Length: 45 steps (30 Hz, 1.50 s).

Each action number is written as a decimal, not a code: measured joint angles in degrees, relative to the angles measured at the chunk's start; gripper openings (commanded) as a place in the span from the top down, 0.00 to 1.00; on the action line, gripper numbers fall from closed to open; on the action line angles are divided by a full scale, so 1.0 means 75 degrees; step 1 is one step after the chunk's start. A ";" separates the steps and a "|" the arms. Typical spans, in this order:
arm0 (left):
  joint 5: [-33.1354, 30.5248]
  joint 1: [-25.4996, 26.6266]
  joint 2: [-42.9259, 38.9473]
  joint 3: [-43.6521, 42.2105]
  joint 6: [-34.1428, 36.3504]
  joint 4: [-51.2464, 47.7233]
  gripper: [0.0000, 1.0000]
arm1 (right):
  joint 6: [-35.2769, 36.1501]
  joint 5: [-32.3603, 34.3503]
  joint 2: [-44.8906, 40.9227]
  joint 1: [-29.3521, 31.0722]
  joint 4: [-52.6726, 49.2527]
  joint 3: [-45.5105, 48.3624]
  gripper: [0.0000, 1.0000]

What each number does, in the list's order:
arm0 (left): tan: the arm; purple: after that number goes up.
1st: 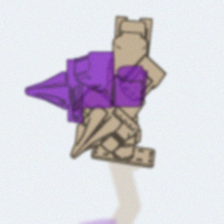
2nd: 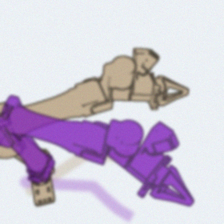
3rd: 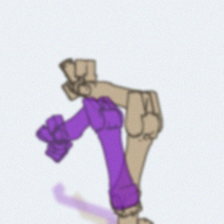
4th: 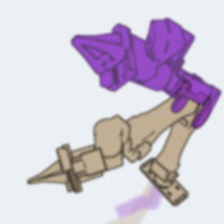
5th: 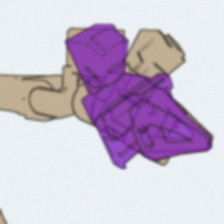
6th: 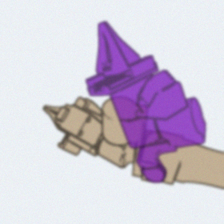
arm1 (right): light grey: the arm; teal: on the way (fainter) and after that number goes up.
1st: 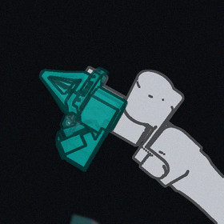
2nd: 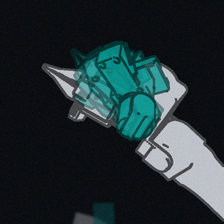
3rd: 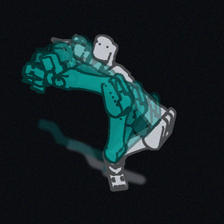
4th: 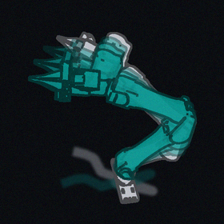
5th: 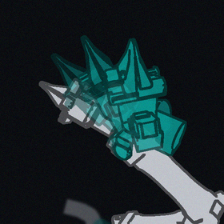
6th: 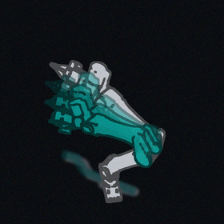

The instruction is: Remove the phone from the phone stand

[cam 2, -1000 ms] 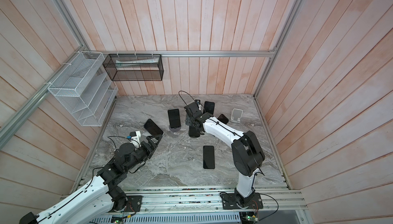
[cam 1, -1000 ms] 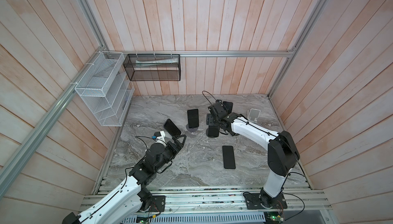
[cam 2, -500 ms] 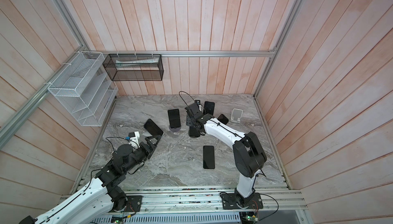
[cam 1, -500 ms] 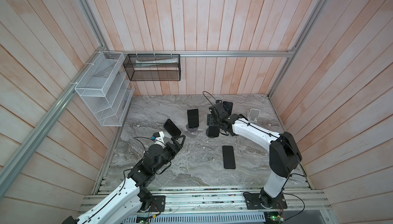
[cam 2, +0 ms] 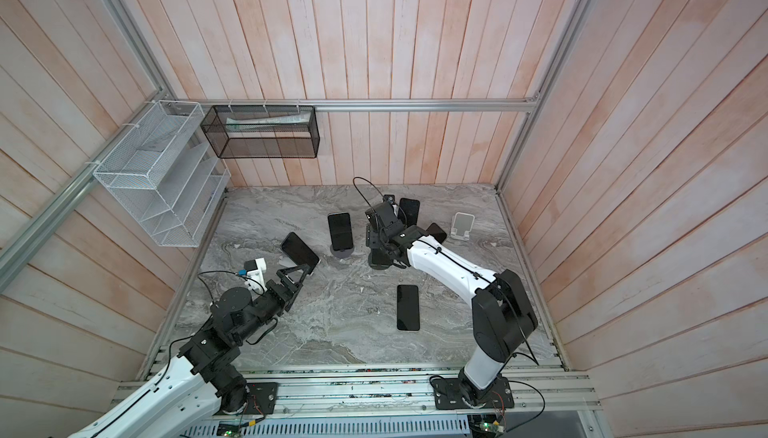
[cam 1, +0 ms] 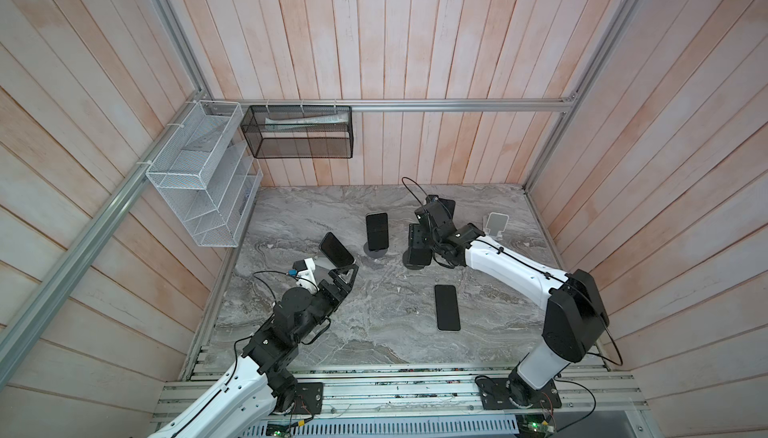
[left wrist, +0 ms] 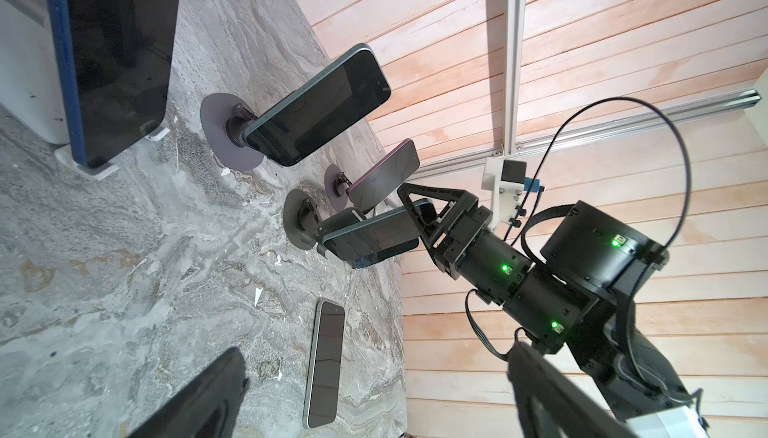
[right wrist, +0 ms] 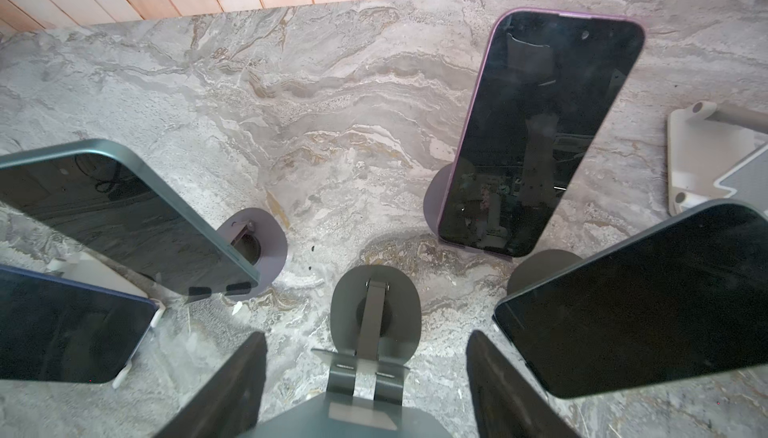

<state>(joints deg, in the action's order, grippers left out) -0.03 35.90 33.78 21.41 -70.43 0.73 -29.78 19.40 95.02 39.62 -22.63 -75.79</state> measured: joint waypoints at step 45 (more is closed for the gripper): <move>0.0230 0.0000 -0.1979 -0.1000 -0.0446 -0.1577 0.00 | -0.3127 0.0207 -0.1912 0.2929 -0.2661 0.1463 0.43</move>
<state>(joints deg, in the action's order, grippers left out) 1.69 35.90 18.94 13.91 -73.78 -11.09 -53.23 20.95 80.68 61.58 -42.59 -64.82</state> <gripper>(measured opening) 0.999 0.733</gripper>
